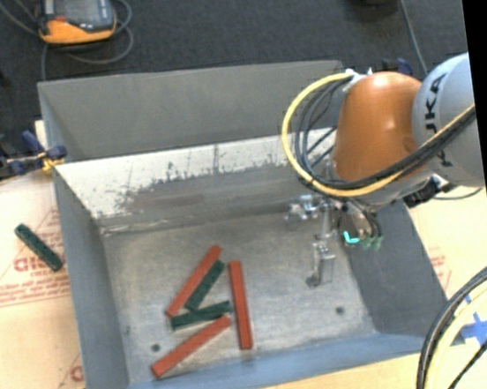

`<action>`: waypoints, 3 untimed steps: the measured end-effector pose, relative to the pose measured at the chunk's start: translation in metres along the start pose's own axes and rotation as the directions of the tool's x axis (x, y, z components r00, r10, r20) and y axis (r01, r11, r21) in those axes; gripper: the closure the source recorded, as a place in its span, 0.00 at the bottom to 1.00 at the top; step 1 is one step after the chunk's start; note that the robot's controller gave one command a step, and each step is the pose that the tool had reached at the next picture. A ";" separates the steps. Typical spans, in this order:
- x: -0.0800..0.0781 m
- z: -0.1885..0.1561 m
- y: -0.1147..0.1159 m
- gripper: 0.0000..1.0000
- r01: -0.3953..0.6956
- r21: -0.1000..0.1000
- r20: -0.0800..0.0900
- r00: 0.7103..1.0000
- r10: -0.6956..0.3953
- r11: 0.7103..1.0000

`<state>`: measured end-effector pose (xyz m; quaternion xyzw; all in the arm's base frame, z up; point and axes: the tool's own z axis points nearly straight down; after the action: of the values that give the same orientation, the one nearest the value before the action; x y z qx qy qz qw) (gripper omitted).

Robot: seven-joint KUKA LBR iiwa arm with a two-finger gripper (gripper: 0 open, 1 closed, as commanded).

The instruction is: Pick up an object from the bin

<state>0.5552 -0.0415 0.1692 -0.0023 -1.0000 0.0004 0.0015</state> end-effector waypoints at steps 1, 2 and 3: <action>0.004 0.102 -0.044 0.00 -0.079 0.000 0.003 0.997 0.079 0.997; 0.001 0.098 -0.043 1.00 -0.074 0.000 0.009 0.997 0.074 0.997; 0.013 -0.026 -0.024 1.00 -0.089 -0.002 0.014 0.996 0.089 0.996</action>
Offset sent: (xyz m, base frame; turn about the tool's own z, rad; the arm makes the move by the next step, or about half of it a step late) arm -0.0035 -0.0419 -0.0992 0.0724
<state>0.5424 -0.0657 0.1951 -0.0469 -0.9989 -0.0001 -0.0054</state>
